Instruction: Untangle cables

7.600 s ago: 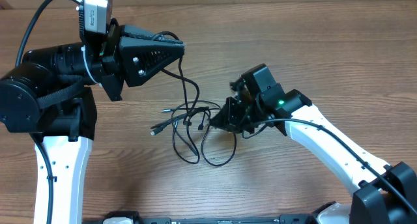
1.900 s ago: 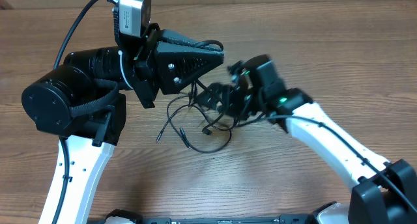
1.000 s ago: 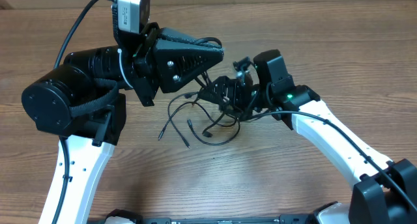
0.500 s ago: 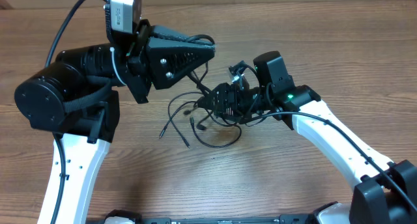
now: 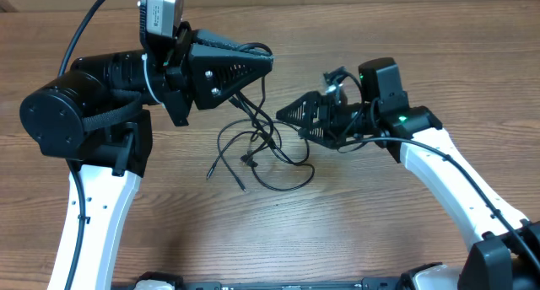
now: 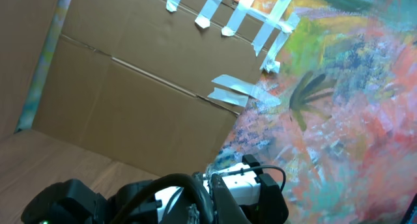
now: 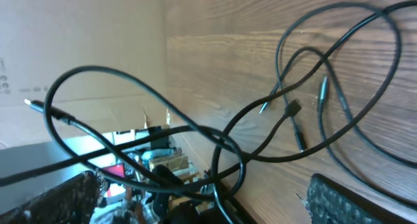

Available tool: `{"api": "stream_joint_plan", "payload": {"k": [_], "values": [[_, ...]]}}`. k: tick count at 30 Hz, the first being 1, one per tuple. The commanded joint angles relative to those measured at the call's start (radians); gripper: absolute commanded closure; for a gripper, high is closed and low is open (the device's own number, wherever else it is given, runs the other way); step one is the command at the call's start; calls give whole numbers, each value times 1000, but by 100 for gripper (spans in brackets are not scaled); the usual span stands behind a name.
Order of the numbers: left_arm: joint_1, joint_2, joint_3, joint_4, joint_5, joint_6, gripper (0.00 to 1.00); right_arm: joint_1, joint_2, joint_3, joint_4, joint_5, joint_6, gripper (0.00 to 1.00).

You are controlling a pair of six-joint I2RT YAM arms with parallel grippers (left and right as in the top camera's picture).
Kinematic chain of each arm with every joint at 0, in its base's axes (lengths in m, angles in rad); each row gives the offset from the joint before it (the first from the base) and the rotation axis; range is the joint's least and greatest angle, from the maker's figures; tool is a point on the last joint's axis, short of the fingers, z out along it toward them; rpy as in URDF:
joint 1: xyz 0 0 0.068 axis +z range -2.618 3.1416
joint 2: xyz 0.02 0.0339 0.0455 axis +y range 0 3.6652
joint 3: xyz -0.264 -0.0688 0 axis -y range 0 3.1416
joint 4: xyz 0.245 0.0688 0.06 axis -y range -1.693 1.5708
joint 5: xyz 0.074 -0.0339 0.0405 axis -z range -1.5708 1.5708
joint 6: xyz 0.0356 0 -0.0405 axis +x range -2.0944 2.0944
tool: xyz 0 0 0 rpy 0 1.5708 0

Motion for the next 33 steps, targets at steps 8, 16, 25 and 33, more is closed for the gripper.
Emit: {"api": "stream_joint_plan", "payload": {"k": [8, 16, 25, 33], "values": [[-110, -3, 17, 23, -123, -32, 96, 111, -9, 4, -22, 127, -24, 0], [-116, -3, 17, 23, -161, -42, 96, 230, 20, 4, -71, 170, -90, 0], [-145, -3, 17, 90, -273, -60, 96, 321, 80, 4, -69, 246, -91, 0], [-144, -3, 18, 103, -326, -60, 96, 333, 151, 4, -105, 322, -88, 0]]}}
